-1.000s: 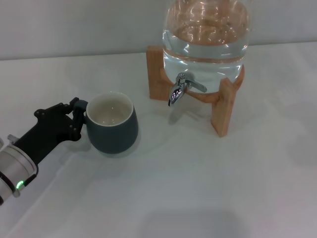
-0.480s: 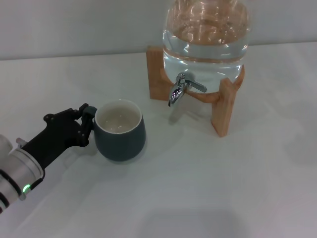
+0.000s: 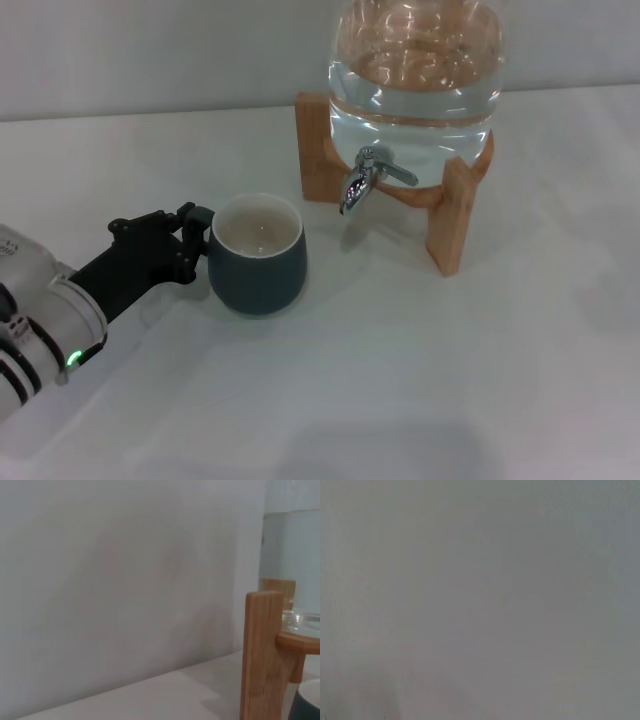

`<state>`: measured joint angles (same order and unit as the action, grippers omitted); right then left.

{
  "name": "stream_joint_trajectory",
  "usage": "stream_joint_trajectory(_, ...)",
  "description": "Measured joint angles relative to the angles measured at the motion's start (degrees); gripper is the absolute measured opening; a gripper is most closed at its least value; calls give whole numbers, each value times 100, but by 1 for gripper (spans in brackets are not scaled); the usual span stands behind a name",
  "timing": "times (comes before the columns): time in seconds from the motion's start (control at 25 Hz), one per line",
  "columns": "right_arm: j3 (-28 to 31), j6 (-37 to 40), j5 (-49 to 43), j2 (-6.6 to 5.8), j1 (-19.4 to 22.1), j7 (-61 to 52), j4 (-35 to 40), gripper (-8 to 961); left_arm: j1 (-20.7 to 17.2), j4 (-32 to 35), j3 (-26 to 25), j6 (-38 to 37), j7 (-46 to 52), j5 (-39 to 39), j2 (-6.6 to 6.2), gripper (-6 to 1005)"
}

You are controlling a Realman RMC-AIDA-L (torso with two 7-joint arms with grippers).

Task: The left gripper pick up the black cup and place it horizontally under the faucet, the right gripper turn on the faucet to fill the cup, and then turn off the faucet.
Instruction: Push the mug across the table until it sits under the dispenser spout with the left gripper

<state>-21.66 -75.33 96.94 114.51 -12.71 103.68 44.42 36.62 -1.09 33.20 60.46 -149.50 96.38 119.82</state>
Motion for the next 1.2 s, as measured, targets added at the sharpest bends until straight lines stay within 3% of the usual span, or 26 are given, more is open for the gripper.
stream_joint_trajectory(0.44,-32,-6,0,0,-2,12,-4,840,368,-316,2,-243,-23,-76,26,158)
stream_joint_trajectory(1.2,-40,-51,0,0,-3,12,-4,840,631,-655,-22,-194,2,-445,47,166)
